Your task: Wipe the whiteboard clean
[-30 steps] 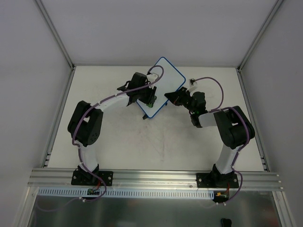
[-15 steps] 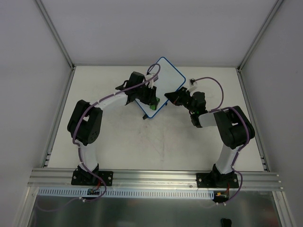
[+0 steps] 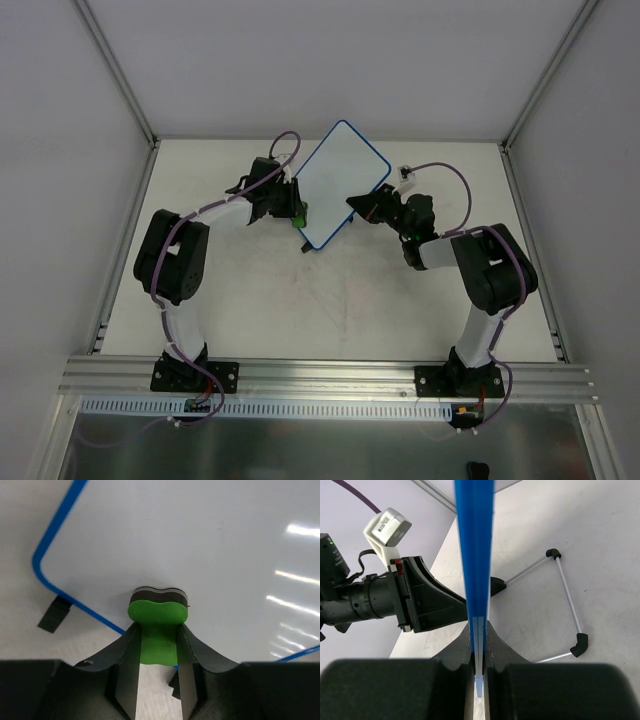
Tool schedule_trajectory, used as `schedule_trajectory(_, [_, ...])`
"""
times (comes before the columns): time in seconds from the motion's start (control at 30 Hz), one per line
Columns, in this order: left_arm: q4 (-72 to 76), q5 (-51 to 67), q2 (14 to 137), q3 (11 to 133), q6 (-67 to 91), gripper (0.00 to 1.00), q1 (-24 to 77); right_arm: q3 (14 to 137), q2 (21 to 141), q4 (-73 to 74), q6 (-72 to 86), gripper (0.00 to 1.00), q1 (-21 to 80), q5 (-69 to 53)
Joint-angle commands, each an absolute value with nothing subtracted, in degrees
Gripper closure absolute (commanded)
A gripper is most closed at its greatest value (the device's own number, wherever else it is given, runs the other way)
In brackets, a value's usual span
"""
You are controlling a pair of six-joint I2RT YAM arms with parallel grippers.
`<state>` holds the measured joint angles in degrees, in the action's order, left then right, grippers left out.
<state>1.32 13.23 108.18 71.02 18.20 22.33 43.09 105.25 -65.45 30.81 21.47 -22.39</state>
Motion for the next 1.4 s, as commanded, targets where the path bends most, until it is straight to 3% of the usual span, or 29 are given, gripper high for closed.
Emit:
schedule_trajectory(0.0, [1.93,4.49,107.94,68.38,20.39,1.00,21.36,45.09,105.03,-70.14,29.18,1.00,23.12,-27.86])
schedule_trajectory(0.5, [-6.15,0.35,83.43,55.38,31.98,0.96,21.36,45.44,105.47,-70.05,29.44,1.00,22.94,-27.69])
schedule_trajectory(0.77, [-12.57,-2.20,80.68,47.74,35.86,0.91,21.27,45.61,106.17,-70.14,29.97,1.00,22.68,-27.51])
schedule_trajectory(0.93, [-13.18,-1.23,80.33,42.63,36.04,0.74,20.39,45.53,106.35,-70.49,30.15,0.97,22.50,-27.42])
schedule_trajectory(1.13, [-13.27,-0.44,80.42,40.25,35.33,0.43,20.21,45.44,106.52,-71.10,30.50,0.97,22.41,-27.42])
schedule_trajectory(1.37, [-15.03,-0.79,81.74,40.87,34.45,0.35,20.13,45.26,106.61,-71.28,30.85,0.91,22.32,-27.33])
